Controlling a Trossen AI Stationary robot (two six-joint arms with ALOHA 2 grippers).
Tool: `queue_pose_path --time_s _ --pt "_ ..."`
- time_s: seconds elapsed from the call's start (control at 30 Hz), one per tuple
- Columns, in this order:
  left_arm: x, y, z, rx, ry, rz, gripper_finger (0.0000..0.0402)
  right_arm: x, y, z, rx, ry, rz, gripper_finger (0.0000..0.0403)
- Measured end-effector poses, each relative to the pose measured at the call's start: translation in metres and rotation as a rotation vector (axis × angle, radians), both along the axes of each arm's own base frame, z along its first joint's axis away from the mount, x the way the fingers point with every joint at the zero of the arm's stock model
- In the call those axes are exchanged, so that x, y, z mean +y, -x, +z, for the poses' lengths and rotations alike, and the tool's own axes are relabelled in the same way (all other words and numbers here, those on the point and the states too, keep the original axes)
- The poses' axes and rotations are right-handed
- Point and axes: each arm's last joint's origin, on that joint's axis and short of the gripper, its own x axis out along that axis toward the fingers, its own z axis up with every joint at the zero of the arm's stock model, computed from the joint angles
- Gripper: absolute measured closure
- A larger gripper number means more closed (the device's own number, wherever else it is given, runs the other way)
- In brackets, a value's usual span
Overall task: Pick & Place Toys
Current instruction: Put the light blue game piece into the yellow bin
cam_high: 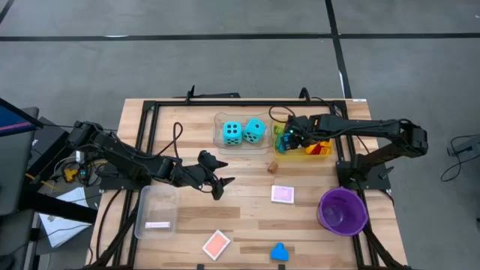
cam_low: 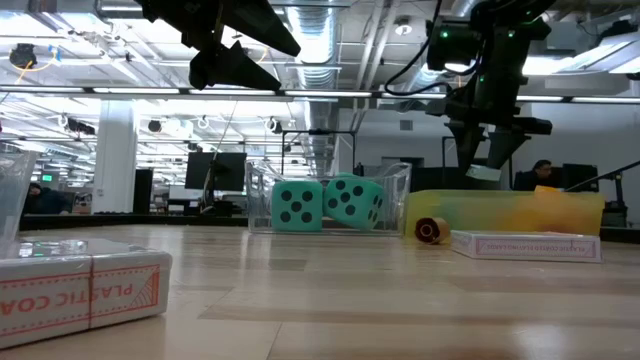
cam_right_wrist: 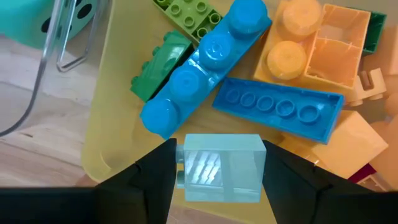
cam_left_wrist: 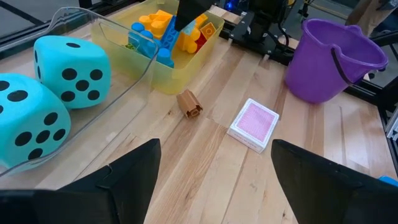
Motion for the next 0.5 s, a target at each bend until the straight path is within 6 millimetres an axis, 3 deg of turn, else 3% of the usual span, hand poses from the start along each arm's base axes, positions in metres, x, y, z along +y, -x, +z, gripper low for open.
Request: queue_pose_path --time_s 0.5 --pt "0.0000 0.0000 0.0000 0.000 0.001 0.000 0.0100 -0.0007 -0.0004 0.0001 -0.007 0.002 -0.002 0.0200"
